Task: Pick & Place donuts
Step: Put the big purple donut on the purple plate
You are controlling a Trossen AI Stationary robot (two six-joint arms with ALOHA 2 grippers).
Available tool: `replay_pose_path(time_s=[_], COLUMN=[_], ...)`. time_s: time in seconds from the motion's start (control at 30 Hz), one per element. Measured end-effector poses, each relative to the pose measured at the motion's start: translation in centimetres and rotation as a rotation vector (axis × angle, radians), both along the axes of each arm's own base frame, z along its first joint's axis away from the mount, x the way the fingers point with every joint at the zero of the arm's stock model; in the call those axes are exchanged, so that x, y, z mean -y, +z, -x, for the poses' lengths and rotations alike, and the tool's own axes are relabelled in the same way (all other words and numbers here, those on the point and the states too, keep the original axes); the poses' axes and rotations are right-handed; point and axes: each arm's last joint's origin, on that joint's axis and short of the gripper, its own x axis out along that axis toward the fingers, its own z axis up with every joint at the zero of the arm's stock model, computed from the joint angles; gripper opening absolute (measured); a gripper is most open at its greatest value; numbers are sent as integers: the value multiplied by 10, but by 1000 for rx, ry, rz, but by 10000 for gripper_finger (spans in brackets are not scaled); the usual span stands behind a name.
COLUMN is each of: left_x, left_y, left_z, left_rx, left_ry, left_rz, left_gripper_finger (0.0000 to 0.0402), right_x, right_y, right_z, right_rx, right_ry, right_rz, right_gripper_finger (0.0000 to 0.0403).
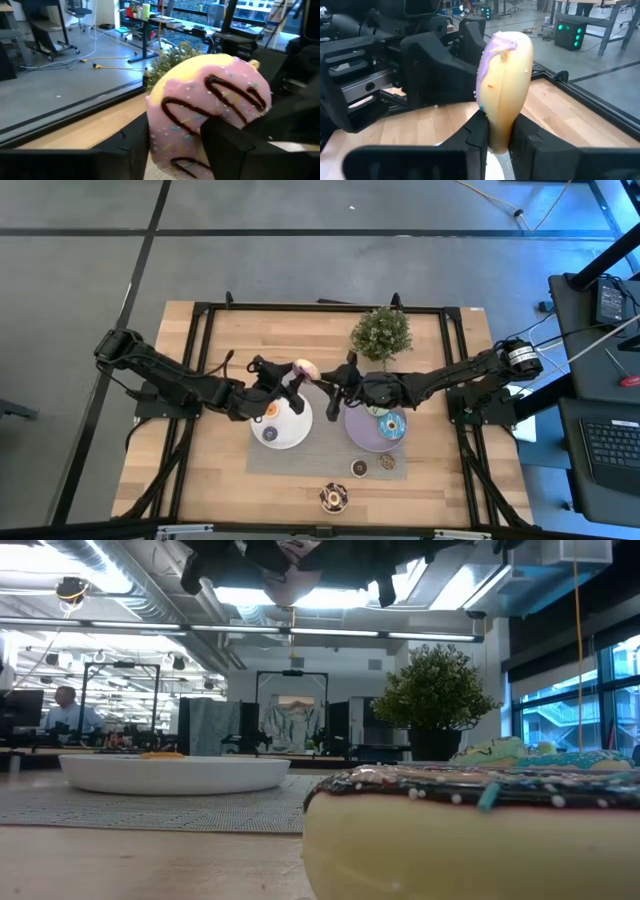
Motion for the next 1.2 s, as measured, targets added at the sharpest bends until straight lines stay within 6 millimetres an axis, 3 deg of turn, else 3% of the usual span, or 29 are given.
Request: replay_pose_path(time_s=[0.3,0.77,0.97,1.2], left_x=[10,29,35,34], left_y=[1,24,28,29], left_z=[5,44,61,62], left_rx=[-44,-75,-96,-82], left_ry=[-57,-199,-237,-231], left_rz=[-37,-46,-46,-29], left_gripper_finger=[252,262,260,262], right_x=[-1,0,-2,-10], right_y=[-2,-4,-8,-30], right_z=[1,4,24,53], right_rx=[-24,-78,-258,-681], right_ry=[12,24,130,294], right_rz=[3,-8,-246,-623], right_gripper_finger=[45,44,44,44])
